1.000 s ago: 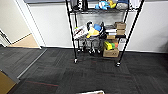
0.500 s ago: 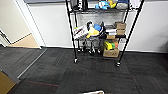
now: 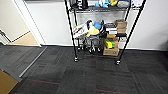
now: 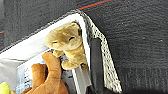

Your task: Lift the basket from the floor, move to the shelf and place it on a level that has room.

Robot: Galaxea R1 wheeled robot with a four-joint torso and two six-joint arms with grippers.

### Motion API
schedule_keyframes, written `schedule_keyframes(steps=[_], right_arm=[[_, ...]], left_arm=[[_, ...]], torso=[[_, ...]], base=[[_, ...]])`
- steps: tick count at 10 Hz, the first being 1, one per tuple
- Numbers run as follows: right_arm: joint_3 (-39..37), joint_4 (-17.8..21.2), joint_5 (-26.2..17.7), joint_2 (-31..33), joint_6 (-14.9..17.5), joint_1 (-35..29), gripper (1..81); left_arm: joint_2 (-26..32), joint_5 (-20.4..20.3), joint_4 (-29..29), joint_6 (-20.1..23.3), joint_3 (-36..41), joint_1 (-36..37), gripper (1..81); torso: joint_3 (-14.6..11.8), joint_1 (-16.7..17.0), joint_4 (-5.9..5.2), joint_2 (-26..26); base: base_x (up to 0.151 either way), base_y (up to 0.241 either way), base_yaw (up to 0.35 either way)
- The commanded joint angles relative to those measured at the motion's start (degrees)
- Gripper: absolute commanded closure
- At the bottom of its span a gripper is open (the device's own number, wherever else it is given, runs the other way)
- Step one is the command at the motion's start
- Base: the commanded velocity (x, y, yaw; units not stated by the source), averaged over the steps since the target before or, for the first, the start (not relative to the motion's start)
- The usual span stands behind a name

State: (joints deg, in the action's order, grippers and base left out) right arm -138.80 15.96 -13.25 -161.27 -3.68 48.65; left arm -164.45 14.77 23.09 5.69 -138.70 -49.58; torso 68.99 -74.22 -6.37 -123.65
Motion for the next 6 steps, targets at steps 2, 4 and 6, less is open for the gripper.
schedule_keyframes(steps=[2,4,6], right_arm=[[11.9,7.0,3.2,10.0,-0.6,-1.7,81.1],[15.3,7.1,4.7,12.6,-0.6,-0.2,81.1],[18.0,7.3,6.9,14.5,-0.6,1.5,81.1]], left_arm=[[6.4,4.3,0.8,-0.3,9.7,7.8,81.1],[8.6,4.3,0.9,-0.3,12.6,8.0,81.1],[11.0,4.2,0.9,-0.3,16.3,8.1,81.1]], torso=[[0.0,4.7,4.74,7.3],[-2.8,6.4,5.67,10.1],[-0.3,8.5,3.96,13.4]], base=[[0.000,0.000,0.000],[0.000,0.000,0.000],[0.000,0.000,0.000]])
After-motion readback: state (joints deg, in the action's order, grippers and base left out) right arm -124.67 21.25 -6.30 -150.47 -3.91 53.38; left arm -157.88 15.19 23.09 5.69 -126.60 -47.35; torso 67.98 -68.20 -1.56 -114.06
